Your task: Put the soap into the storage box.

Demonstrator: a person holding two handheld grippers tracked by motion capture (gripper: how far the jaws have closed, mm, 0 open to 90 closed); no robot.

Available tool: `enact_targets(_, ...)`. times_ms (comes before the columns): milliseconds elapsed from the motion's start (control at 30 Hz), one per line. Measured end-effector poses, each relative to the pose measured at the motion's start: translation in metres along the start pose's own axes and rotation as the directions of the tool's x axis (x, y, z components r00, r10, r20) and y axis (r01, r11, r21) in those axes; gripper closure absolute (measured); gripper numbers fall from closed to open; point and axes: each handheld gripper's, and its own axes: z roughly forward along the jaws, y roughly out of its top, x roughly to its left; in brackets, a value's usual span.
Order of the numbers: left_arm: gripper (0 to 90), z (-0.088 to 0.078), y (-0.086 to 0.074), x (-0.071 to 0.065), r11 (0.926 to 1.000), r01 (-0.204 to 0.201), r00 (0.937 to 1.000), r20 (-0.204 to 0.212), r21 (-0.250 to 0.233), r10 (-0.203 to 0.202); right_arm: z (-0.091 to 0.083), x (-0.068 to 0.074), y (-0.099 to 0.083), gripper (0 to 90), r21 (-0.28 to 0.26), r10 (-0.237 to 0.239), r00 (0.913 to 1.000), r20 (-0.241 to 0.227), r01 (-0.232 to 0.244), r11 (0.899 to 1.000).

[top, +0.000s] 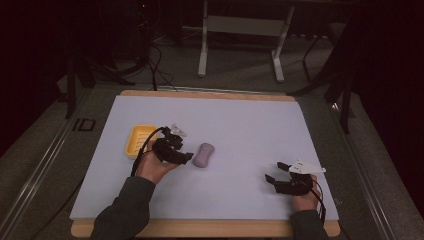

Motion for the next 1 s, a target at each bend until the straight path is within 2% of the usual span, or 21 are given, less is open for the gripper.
enact_targets(567,37.7,0.018,0.013,-0.003,0.9978,0.002,1.0,-0.005,0.066,-0.001,0.0,0.0,0.0,26.7,0.001,0.002,1.0,-0.001,-0.002,1.0)
enact_targets(733,36.4,0.021,0.016,-0.003,0.9963,-0.001,1.0,0.005,0.086,0.001,0.0,0.0,0.0,26.7,0.0,0.001,1.0,-0.001,-0.001,1.0)
enact_targets(1000,34.0,0.026,0.02,-0.005,0.9952,0.016,0.9996,0.02,0.096,-0.018,0.0,0.0,0.0,26.7,0.001,0.001,1.0,0.0,-0.001,1.0)
